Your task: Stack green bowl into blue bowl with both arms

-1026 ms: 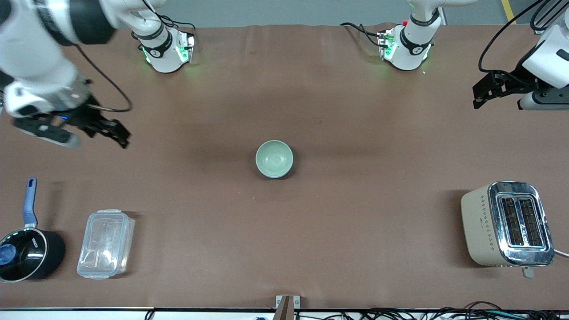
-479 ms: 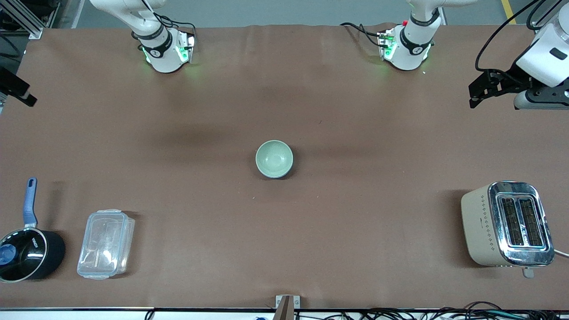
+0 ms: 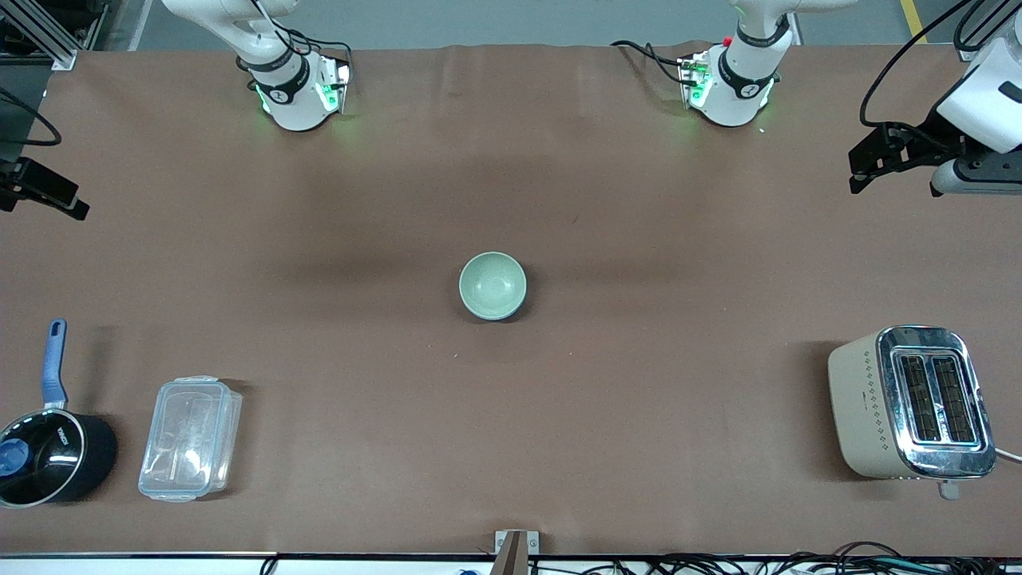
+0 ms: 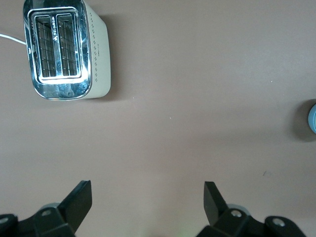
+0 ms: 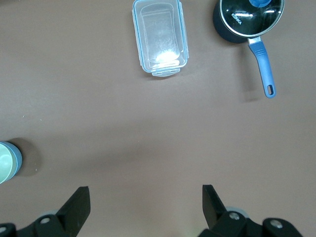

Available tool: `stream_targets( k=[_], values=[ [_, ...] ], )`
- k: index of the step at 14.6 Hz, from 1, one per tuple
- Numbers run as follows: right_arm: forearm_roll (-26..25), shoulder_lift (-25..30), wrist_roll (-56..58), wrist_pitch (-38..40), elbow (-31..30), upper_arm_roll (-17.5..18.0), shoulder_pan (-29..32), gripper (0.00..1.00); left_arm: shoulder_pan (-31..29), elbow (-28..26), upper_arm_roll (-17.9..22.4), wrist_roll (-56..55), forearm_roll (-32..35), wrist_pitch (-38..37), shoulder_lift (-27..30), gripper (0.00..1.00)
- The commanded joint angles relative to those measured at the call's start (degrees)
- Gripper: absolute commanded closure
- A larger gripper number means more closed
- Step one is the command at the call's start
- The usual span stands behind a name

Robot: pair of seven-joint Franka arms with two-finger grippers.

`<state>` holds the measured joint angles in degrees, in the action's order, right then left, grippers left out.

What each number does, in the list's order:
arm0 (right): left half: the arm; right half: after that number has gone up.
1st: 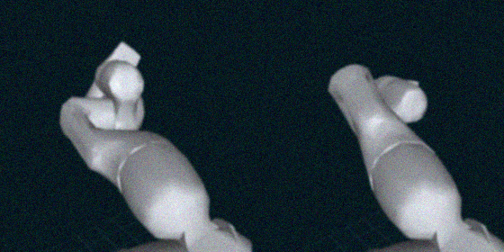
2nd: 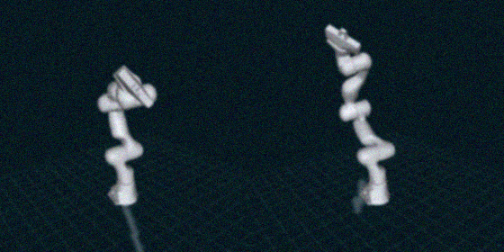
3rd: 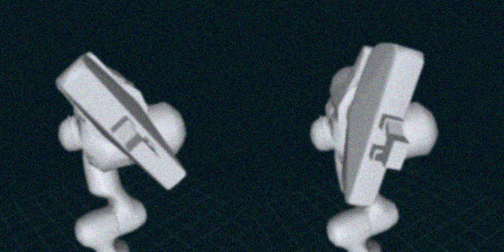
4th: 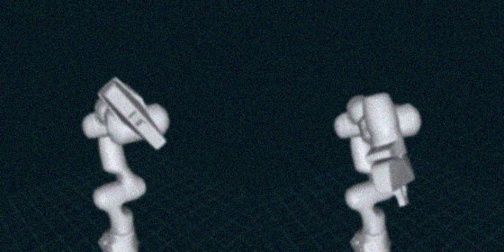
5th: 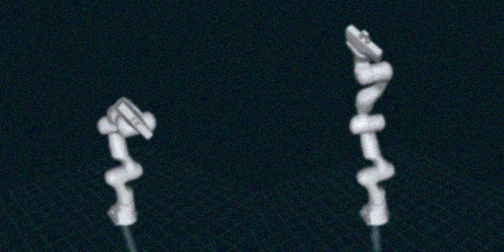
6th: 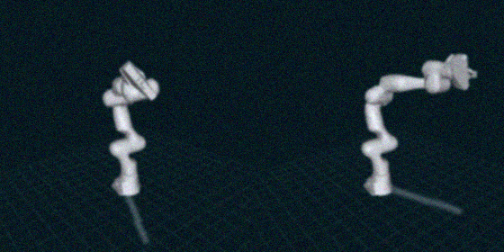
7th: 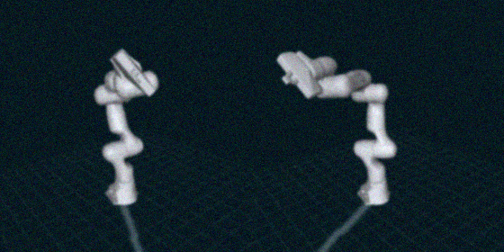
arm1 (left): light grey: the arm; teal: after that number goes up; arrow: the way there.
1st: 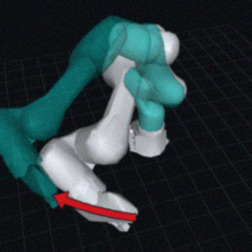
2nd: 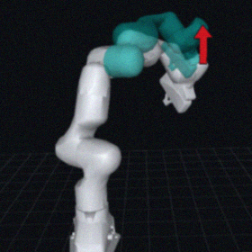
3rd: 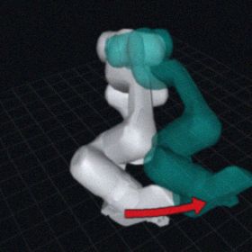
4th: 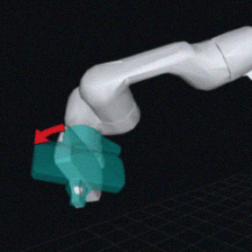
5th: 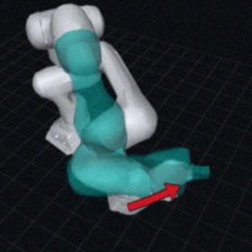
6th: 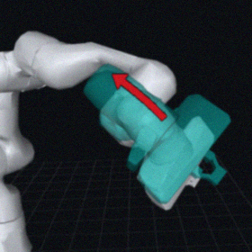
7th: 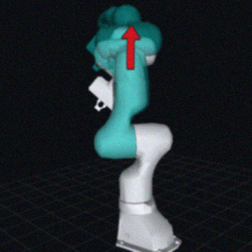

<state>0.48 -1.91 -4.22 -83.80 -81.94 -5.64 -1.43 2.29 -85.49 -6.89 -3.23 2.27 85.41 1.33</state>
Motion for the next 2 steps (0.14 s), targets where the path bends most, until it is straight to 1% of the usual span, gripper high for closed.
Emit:
stream_targets(
  k=[1,2],
  values=[
    [0.93,0.16,0.7,1.18,1.09,0.54,0.9,0.0,-0.26,0.23,0.12,1.82,-0.25,0.02,0.51,0.0],
    [0.93,0.16,0.7,1.18,1.09,0.54,0.9,0.0,-0.26,0.23,0.12,1.82,-0.34,0.02,0.51,0.0]
  ],
)
